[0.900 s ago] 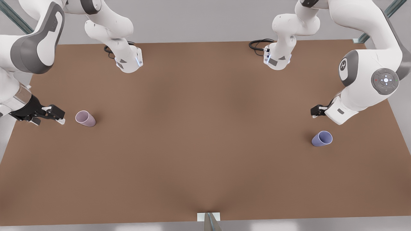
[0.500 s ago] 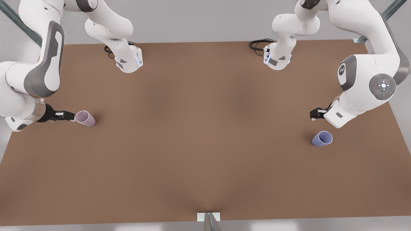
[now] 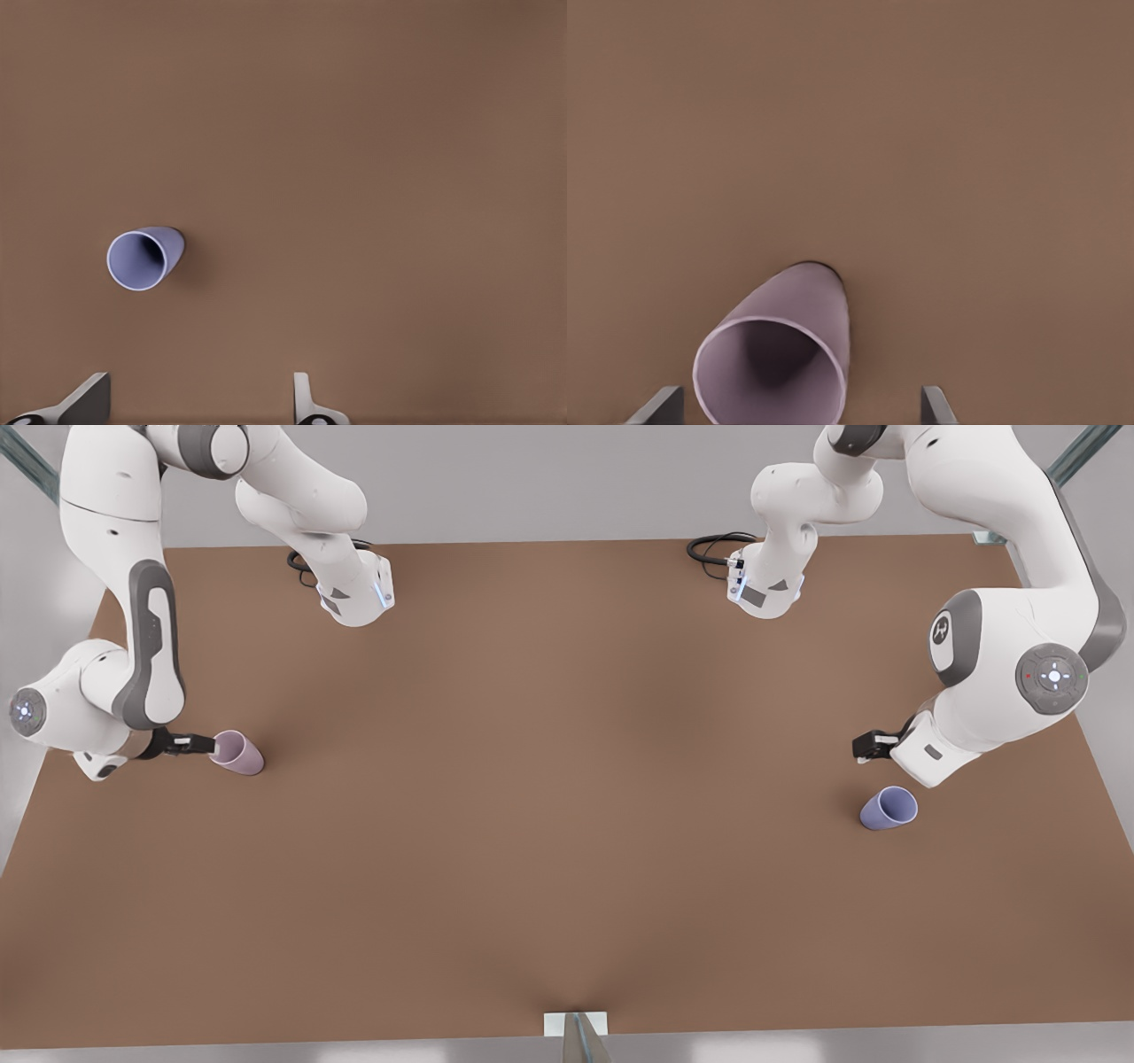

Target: Stack the cups, with the pink cup at the bottom and the purple cup at the top

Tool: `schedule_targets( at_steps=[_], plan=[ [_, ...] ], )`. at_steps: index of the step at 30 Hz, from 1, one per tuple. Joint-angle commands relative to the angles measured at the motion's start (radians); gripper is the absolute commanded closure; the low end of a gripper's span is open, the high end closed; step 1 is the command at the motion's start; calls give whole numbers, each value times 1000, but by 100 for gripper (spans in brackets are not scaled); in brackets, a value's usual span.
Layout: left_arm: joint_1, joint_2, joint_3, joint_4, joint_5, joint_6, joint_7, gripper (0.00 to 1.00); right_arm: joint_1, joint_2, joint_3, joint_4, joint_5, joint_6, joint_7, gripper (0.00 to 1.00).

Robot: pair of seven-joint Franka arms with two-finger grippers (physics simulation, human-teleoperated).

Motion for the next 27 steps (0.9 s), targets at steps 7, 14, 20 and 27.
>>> schedule_targets(
  at_steps=[7, 14, 20, 27],
  plan=[
    [2, 4, 0, 0, -2, -1, 3, 0, 4, 26, -22, -63, 2, 257, -606, 0],
    [2, 7, 0, 0, -2, 1, 5, 0, 6, 31, -22, -117, 2, 286, -606, 9],
    [3, 7, 0, 0, -2, 1, 5, 0, 7, 55, -19, -128, 3, 327, -606, 32],
    [3, 7, 8, 0, -3, 1, 7, 0, 24, 51, -18, -146, 7, 324, -593, 73]
  ],
)
